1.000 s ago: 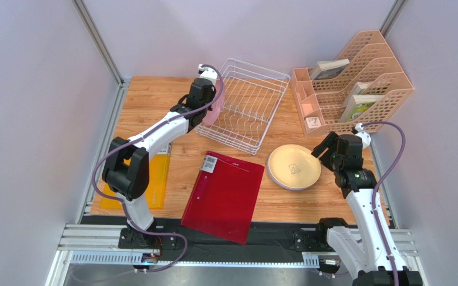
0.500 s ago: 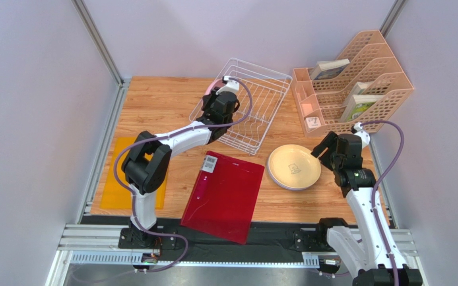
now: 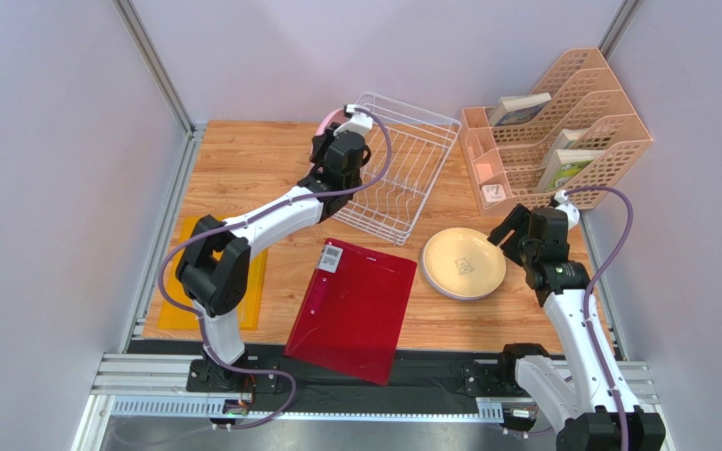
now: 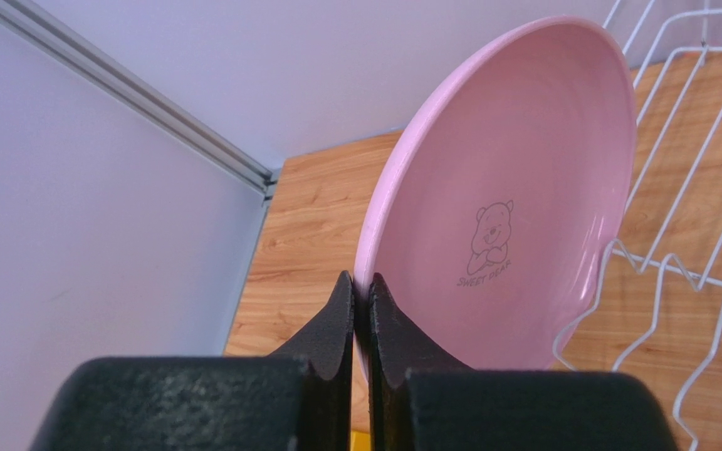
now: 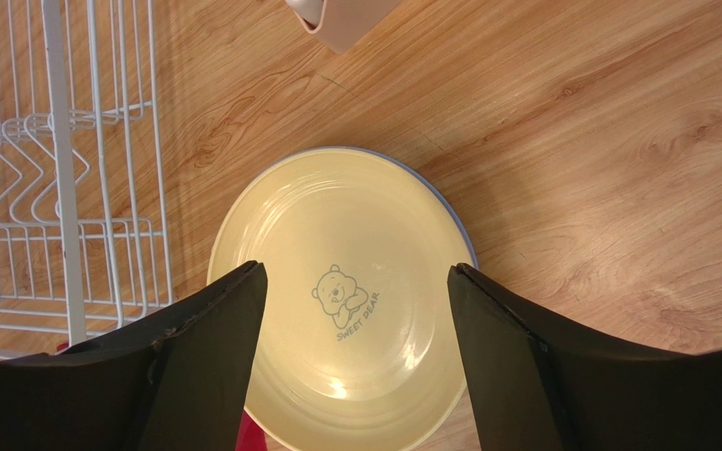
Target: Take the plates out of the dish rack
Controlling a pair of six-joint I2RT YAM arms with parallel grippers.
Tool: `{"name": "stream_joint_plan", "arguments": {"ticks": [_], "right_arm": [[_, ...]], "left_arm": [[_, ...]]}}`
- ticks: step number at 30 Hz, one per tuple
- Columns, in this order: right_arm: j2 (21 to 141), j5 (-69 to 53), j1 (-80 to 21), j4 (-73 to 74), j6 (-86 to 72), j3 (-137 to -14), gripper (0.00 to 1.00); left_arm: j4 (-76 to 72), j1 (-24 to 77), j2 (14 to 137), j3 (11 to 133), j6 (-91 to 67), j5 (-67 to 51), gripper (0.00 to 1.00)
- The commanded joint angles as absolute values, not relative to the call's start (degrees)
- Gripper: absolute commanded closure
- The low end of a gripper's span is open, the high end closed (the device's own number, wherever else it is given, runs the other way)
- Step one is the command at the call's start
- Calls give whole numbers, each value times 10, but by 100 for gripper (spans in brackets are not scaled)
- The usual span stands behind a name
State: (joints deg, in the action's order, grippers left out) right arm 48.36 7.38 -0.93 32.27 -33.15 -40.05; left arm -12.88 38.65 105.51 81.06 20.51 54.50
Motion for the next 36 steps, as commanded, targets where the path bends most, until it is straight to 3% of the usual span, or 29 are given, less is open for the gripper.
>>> {"name": "stream_joint_plan", "arguments": {"ticks": [1, 5, 8, 17, 24, 32, 34, 35, 36], "right_arm": [[488, 68, -8, 290, -324, -418, 24], [494, 48, -8, 279, -318, -425, 24], [495, 9, -9, 247, -302, -427, 23], [526, -113, -18, 157, -293, -468, 23], [578, -144, -53, 114, -296, -504, 23], [624, -146, -94, 84, -301, -507, 23], [636, -144, -97, 80, -303, -504, 29], [640, -145, -97, 82, -302, -504, 48], [644, -144, -97, 84, -302, -505, 60]], "left_arm": [[-143, 391, 988, 853, 219, 536, 100], [-131, 392, 975, 856, 222, 532, 100], [-38, 392, 959, 879, 159, 486, 100], [126, 389, 920, 906, -31, 195, 100], [118, 388, 925, 894, -124, 5, 100], [112, 388, 947, 896, -155, -47, 100], [106, 388, 949, 891, -156, -57, 100], [104, 389, 950, 887, -157, -60, 100], [101, 389, 951, 884, -156, -68, 100]]}}
